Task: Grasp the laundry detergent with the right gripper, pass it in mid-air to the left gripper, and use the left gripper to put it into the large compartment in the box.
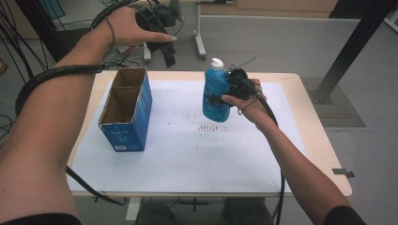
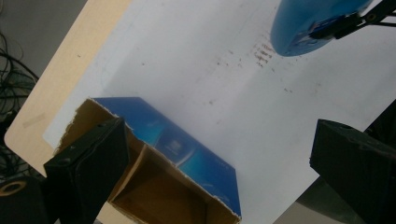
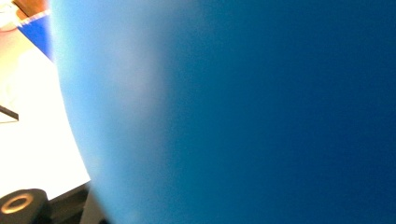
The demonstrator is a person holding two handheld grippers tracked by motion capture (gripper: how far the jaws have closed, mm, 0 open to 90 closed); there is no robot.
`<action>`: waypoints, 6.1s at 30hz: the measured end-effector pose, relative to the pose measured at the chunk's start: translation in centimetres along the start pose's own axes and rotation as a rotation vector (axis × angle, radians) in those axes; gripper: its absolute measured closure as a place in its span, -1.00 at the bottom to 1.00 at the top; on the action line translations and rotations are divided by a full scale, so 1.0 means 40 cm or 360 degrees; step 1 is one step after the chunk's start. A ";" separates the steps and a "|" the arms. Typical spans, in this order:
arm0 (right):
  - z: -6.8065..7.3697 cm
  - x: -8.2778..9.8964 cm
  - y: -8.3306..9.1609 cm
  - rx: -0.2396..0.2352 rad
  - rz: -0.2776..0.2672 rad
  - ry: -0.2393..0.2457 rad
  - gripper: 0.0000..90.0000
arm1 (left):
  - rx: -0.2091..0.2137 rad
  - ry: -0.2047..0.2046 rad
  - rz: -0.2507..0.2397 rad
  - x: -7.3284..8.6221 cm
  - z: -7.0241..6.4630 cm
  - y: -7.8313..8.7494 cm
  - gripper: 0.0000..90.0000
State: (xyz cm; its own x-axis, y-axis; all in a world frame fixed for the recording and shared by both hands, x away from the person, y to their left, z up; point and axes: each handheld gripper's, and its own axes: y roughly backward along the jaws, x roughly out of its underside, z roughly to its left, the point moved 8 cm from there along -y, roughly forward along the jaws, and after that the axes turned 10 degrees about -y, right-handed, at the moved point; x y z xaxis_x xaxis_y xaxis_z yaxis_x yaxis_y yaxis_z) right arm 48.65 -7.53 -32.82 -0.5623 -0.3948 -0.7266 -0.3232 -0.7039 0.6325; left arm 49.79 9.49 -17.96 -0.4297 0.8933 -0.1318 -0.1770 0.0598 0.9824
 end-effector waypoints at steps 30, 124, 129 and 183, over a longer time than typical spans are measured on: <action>0.155 -0.092 -0.197 -0.0473 0.0019 0.0455 -0.01 | 0.0018 -0.0214 0.0057 0.004 -0.054 -0.031 -0.88; 0.221 -0.086 -0.119 -0.0636 -0.0015 0.0737 -0.02 | 0.0135 -0.0457 0.0124 -0.001 -0.165 -0.119 -0.88; 0.221 -0.087 -0.116 -0.0635 -0.0013 0.0731 -0.02 | 0.0137 -0.0474 0.0132 0.001 -0.164 -0.115 -0.88; 0.226 -0.090 -0.113 -0.0638 -0.0025 0.0743 -0.02 | 0.0118 -0.0447 0.0101 0.003 -0.165 -0.103 -0.88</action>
State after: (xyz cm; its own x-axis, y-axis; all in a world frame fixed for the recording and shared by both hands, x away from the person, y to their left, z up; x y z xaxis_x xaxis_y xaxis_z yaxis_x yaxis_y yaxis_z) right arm 45.24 2.41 -30.64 -0.1381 -0.5358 -0.8330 0.0335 -0.8431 0.5367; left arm 44.63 6.40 -22.92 -0.1739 0.9840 -0.0380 -0.0879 0.0229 0.9959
